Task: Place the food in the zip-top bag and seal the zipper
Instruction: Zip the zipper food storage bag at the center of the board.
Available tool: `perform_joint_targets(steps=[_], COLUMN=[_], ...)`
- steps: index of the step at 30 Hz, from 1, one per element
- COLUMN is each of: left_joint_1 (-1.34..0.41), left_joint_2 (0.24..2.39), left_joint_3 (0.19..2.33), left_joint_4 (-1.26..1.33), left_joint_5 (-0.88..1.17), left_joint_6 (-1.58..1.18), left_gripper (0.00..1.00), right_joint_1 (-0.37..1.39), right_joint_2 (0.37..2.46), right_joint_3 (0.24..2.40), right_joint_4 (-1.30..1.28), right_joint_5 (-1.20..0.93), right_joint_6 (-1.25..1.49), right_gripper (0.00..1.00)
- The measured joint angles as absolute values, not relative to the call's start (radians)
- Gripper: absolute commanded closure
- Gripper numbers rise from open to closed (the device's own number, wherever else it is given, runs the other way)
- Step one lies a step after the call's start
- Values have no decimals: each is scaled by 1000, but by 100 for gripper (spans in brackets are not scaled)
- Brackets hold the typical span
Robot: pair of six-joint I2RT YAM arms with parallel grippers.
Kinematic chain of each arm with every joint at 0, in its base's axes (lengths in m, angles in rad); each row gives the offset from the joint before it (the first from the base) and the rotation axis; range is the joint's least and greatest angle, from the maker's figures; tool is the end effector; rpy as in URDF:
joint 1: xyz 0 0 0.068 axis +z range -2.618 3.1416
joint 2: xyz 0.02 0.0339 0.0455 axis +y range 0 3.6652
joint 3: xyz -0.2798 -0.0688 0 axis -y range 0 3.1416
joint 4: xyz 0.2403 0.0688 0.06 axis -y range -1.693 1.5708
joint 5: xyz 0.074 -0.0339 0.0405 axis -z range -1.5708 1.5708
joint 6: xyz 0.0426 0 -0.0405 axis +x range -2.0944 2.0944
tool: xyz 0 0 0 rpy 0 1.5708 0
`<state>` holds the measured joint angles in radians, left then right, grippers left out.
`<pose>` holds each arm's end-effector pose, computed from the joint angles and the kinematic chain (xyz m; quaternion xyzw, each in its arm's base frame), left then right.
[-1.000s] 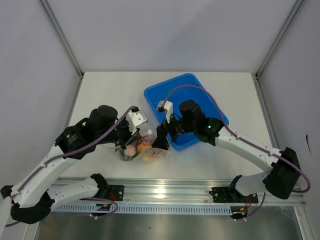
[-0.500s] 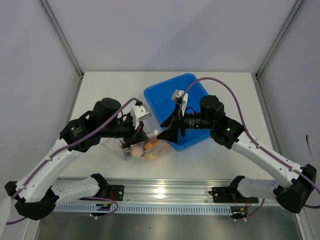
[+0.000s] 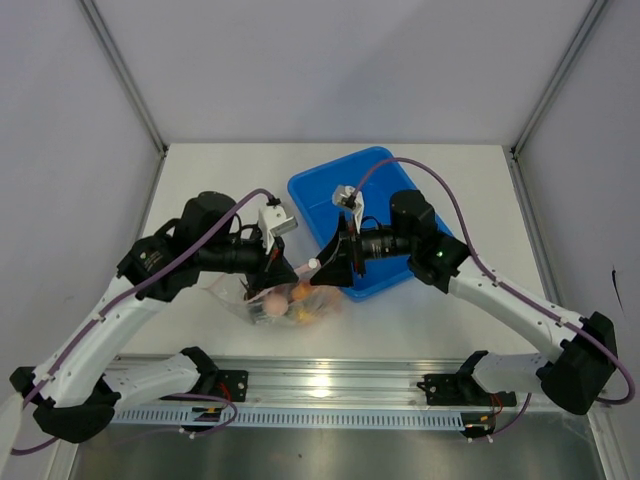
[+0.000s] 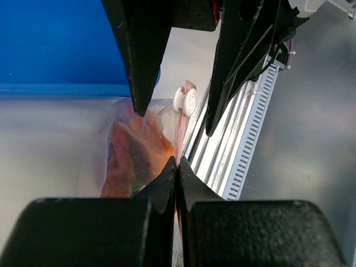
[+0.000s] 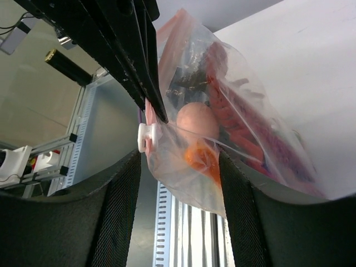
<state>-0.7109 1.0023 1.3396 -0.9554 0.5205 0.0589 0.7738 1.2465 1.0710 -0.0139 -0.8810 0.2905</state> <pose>0.1125 -0.1248 0.4211 0.4318 0.7516 -0.3585 0.3465 0.1753 0.2172 0.3768 -0.4306 0.6120 0.5756 0.3298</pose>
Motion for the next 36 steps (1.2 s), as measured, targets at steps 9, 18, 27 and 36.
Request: perform_joint_targets(steps=[9,18,27,36], left_joint_1=[-685,-658,-658,-657], left_joint_2=[1011,1026,1047,1031], left_joint_3=[1340,1332,1332,1362], left_joint_4=[-951,-915,-892,-814], left_joint_5=[558,599,611,618], left_joint_6=[43,-31,-59,-89], left_gripper=[99,99,76,69], right_joint_1=[774,775,775,775], right_joint_2=[1309,1329,1345,1349], right_joint_3=[1052,1045,1047,1044], right_joint_4=[71,110,115,133], right_joint_5=[-923,-925,-925,-926], right_joint_6=[350,406,445,472], right_gripper=[56,100,100,100])
